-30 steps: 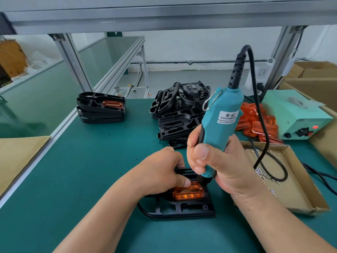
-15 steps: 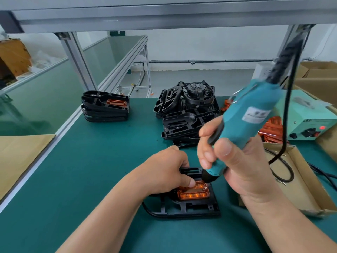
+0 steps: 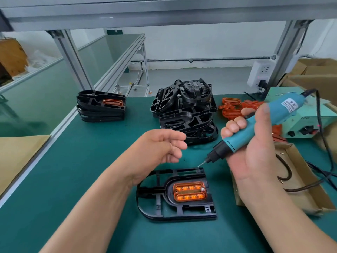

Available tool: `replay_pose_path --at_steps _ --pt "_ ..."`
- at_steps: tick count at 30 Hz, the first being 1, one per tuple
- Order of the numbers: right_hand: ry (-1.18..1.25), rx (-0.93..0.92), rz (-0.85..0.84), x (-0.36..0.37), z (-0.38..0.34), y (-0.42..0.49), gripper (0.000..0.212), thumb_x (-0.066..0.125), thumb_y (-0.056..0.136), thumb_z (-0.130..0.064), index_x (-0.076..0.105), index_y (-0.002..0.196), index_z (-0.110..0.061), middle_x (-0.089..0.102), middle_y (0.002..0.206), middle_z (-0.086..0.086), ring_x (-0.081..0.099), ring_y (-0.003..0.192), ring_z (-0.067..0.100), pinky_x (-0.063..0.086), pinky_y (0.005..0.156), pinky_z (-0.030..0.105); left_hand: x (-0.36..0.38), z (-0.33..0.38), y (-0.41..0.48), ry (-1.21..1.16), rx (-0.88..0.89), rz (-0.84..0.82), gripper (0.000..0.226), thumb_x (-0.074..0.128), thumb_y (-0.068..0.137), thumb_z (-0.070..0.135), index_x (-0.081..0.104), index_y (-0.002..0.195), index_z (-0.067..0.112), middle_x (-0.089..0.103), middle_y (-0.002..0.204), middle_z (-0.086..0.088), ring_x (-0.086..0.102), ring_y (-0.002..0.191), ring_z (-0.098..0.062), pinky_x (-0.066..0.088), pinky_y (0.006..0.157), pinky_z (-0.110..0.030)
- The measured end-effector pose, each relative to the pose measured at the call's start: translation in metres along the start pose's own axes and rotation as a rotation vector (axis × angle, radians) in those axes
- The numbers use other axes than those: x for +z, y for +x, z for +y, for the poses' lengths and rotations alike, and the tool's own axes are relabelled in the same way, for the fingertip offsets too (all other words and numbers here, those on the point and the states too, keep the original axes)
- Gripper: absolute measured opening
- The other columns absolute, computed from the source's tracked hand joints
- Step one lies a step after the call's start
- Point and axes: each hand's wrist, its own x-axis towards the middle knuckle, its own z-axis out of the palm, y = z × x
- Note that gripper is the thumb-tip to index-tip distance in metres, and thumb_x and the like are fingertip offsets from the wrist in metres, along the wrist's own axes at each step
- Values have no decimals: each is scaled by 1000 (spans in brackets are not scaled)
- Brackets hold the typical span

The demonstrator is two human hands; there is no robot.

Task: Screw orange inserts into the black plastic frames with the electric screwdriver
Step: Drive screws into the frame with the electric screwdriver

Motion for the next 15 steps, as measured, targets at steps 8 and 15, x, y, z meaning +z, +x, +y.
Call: replay_pose_path --at_steps 8,15 --pt "22 1 51 0 5 -2 35 67 101 -51 61 99 -17 51 75 -3 51 65 11 51 64 25 13 -5 -1 -24 -13 -94 17 54 109 12 66 121 12 81 106 -7 79 98 -26 63 70 -26" --pt "64 -6 75 -1 -1 1 33 66 103 -49 62 96 -16 51 75 -3 49 65 11 49 65 25 18 -8 2 124 31 49 17 76 97 27 68 90 12 78 79 -10 73 62 -18 50 49 -20"
